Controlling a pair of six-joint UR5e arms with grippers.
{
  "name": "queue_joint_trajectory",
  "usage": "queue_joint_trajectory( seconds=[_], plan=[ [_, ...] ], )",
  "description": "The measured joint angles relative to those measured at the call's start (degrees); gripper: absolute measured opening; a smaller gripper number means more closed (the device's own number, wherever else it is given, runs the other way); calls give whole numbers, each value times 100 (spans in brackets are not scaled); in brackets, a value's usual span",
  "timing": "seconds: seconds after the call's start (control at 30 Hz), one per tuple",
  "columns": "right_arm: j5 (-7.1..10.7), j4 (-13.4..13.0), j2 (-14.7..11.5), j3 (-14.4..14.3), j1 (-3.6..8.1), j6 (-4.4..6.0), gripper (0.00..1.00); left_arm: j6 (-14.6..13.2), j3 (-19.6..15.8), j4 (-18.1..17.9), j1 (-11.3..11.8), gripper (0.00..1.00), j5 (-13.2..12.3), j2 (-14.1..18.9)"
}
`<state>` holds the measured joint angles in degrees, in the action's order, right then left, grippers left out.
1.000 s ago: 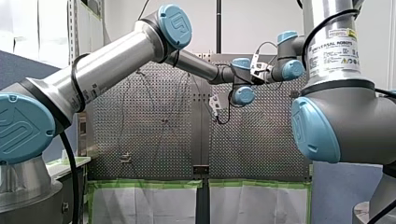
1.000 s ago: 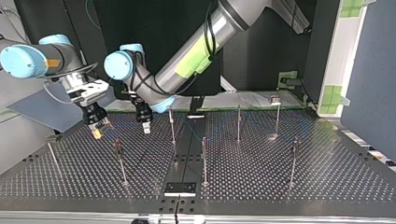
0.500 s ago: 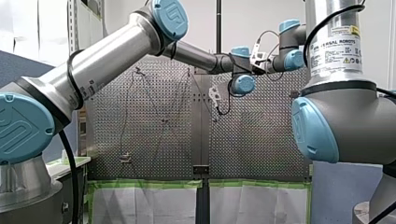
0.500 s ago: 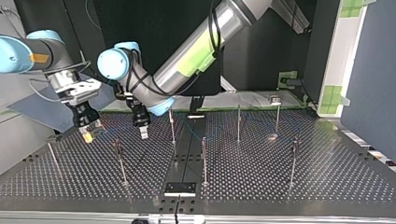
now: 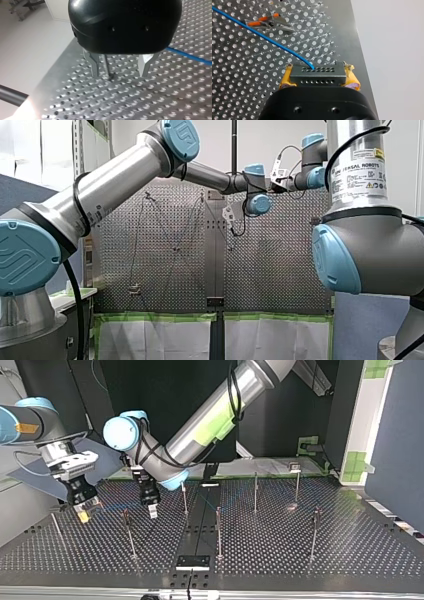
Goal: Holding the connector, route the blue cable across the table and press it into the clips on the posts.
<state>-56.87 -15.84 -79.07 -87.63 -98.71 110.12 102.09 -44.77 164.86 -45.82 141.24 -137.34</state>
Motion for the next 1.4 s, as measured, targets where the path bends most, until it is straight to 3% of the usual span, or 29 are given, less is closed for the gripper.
queue_joint_trajectory(
  seconds=[0.47, 1.07, 1.13, 1.17, 1.2, 1.23, 1.27, 1.3, 1.37, 1.4],
  plan=[
    [27, -34, 243, 13, 5, -121, 0, -246, 124, -232, 237, 0, -203, 2],
    [25, -216, 259, 20, 126, -60, 0, -216, 180, -404, 316, 0, -688, 3],
    [24, -215, 260, 20, 141, -59, 0, -193, 179, -349, 298, 4, -714, 5],
    [23, -214, 261, 21, 145, -59, 0, -182, 179, -319, 288, 12, -721, 7],
    [23, -212, 260, 21, 146, -61, 0, -158, 177, -274, 278, 12, -729, 8],
    [23, -210, 261, 21, 146, -62, 0, -137, 168, -238, 269, 29, -731, 9],
    [25, -207, 262, 21, 147, -64, 0, -120, 151, -199, 260, 38, -732, 10],
    [26, -205, 262, 21, 146, -65, 0, -103, 119, -139, 247, 38, -731, 10],
    [29, -199, 263, 19, 147, -66, 0, -79, 72, -53, 235, 61, -735, 7],
    [31, -197, 263, 19, 147, -68, 0, -67, 33, 1, 229, 61, -737, 5]
  ],
)
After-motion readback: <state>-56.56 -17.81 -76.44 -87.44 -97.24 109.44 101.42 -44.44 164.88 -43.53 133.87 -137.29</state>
